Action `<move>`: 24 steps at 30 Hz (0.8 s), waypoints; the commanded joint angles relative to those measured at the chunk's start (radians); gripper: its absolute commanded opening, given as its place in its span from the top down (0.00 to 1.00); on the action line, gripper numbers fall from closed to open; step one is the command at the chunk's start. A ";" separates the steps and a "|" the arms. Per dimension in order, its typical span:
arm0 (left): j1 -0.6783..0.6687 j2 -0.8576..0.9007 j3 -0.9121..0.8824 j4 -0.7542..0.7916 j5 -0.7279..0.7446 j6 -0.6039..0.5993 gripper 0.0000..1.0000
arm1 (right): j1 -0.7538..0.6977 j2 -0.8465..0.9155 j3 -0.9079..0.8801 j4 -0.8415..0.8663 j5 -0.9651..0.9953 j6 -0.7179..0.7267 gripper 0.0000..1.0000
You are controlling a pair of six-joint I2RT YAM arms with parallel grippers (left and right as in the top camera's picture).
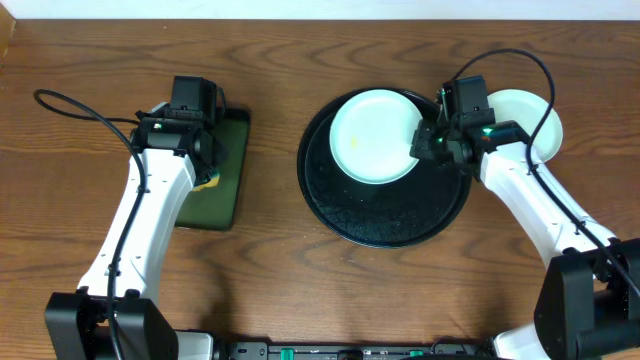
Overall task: Clean dirty plates on tray and stack at the side
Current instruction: 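Grasp the lower green plate rim with right gripper, drag to tray center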
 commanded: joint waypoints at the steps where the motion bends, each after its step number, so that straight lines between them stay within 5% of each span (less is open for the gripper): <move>1: 0.002 0.003 -0.002 0.021 -0.006 0.010 0.92 | 0.016 0.006 -0.017 0.006 -0.022 -0.025 0.99; 19: 0.032 0.278 -0.002 0.245 -0.006 0.024 0.92 | 0.031 0.006 -0.243 0.220 -0.065 0.045 0.99; 24: 0.096 0.347 -0.002 0.298 0.133 0.036 0.92 | 0.031 0.006 -0.243 0.224 -0.069 0.045 0.99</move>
